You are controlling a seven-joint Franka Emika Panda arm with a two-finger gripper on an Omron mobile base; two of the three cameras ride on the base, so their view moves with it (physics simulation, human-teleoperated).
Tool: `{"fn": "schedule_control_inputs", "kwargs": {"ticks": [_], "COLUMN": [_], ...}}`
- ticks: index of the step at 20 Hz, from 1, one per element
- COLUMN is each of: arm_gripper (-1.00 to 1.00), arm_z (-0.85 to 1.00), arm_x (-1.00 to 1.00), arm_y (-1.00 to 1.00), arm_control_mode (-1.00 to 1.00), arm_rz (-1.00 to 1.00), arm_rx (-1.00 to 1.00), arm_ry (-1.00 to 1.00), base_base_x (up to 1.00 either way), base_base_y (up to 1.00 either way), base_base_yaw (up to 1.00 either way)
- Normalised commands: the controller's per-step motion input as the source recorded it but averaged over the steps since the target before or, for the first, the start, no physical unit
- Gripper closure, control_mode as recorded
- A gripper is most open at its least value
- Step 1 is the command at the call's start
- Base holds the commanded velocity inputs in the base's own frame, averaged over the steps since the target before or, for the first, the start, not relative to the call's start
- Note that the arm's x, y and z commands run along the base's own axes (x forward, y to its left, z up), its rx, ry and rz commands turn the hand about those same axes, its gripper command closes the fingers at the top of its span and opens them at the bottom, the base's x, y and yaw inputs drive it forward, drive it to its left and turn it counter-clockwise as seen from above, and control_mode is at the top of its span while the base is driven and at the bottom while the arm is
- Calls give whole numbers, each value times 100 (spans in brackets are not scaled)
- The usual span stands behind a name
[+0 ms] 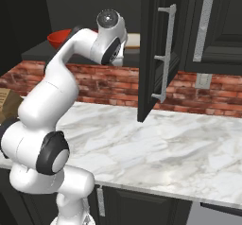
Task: Open the cabinet. Pick the bowls from the counter and place them in the cabinet. Then close the cabinet.
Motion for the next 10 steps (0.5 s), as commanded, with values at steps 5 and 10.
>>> {"fn": "schedule_control_inputs", "kwargs": {"ticks": [5, 10], "arm_gripper": [-100, -100], "arm_z": [0, 21], "arm_x": [-52, -77], "arm_y": [0, 0], "arm_control_mode": [-100, -100], "arm_rz": [0, 0], "arm_rx": [0, 0], "arm_ry": [-17, -11], "base_base_x": [0, 0], "base_base_y": [0, 0], "base_base_yaw": [0, 0]}}
